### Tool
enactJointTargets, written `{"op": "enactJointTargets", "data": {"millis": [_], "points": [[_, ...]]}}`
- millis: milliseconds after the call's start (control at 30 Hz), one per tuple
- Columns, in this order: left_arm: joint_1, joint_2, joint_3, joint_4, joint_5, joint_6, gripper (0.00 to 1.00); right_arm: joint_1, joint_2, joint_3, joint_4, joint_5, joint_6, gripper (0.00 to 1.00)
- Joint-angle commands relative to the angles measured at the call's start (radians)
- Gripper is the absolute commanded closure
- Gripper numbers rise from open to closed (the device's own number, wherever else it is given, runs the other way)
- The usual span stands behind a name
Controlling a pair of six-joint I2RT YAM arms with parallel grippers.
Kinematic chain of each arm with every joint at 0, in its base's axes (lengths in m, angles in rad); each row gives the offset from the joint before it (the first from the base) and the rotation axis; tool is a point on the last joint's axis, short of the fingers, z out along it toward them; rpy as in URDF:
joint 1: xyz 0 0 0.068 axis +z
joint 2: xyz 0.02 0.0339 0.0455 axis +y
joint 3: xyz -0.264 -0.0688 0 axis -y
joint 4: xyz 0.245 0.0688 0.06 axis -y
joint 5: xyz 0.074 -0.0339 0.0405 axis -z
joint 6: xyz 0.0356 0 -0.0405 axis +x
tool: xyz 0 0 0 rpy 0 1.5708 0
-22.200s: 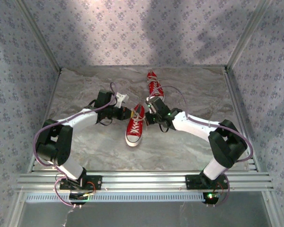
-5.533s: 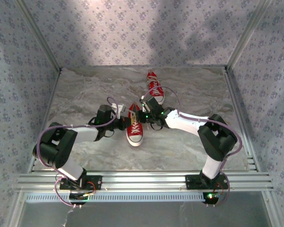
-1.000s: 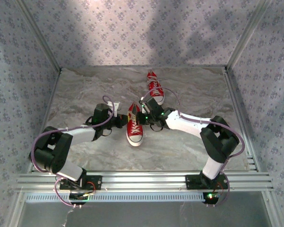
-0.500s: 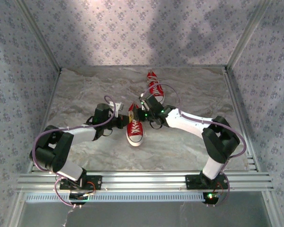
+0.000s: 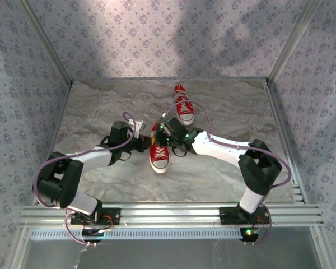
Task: Tie the shoes
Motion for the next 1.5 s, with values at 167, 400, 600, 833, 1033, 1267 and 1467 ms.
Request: {"op": "enactJointTargets", "data": {"millis": [167, 400, 600, 833, 1033, 1267, 1467], "points": [[0.0, 0.022, 0.025, 0.0, 0.058, 0.034, 1.0, 0.009, 0.045, 0.055, -0.066, 0.064, 0.026, 0.68], [-0.003, 0.027, 0.03, -0.001, 0.063, 0.04, 1.0, 0.004, 0.077, 0.074, -0.082, 0.059, 0.02, 0.69], [-0.003, 0.03, 0.03, -0.002, 0.063, 0.041, 1.0, 0.001, 0.111, 0.096, -0.089, 0.042, 0.015, 0.75], [-0.003, 0.029, 0.032, -0.009, 0.057, 0.046, 1.0, 0.01, 0.095, 0.093, -0.095, 0.069, 0.011, 0.93], [-0.003, 0.031, 0.033, -0.019, 0.043, 0.049, 1.0, 0.025, 0.068, 0.066, -0.09, 0.085, 0.017, 1.0], [0.002, 0.028, 0.033, -0.033, 0.019, 0.05, 1.0, 0.027, 0.016, 0.01, -0.083, 0.102, 0.033, 1.0], [0.003, 0.029, 0.032, -0.034, 0.016, 0.051, 1.0, 0.024, 0.0, -0.048, -0.08, 0.095, 0.048, 1.0]]}}
